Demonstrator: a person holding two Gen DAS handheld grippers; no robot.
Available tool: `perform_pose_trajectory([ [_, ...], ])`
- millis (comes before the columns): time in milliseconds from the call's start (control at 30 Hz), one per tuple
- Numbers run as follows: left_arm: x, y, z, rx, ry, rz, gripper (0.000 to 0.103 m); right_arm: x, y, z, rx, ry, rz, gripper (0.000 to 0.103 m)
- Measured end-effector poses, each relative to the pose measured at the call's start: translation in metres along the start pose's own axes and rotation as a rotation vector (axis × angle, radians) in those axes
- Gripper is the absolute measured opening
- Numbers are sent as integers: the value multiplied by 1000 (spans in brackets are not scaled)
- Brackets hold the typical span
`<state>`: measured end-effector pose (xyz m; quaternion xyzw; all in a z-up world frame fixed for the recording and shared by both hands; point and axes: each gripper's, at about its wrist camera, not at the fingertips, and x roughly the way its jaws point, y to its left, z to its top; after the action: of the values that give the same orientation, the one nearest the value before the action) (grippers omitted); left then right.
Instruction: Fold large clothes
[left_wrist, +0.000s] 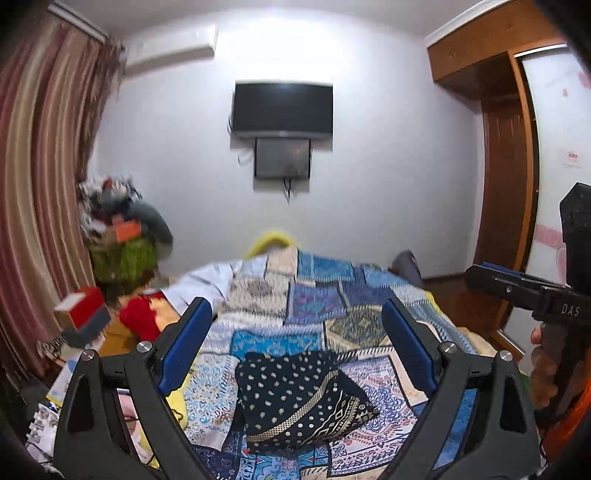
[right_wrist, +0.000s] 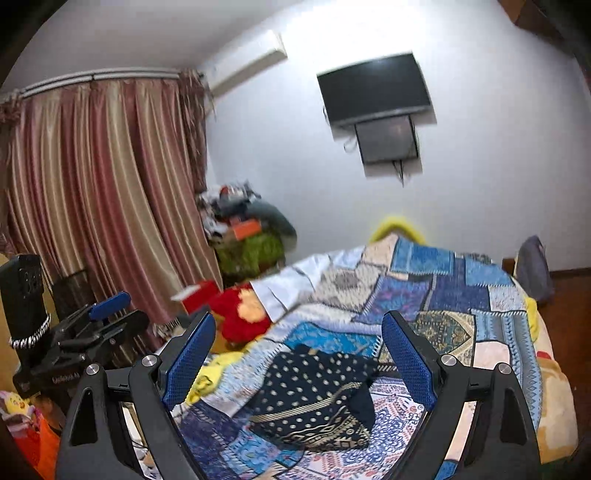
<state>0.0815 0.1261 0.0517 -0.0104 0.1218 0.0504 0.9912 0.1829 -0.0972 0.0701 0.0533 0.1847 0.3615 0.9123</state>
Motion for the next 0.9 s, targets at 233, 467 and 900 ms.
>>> perform_pose_trajectory([
  [233, -38, -19, -22, -24, -47, 35, 97, -44, 24, -32, -11, -59, -54, 91],
  [467, -40, -34, -38, -4, -24, 55, 103, -47, 34, -62, -64, -1, -150, 99],
  [900, -35, -30, -47, -36, 4, 46, 103, -47, 34, -66, -86, -1, -186, 101],
])
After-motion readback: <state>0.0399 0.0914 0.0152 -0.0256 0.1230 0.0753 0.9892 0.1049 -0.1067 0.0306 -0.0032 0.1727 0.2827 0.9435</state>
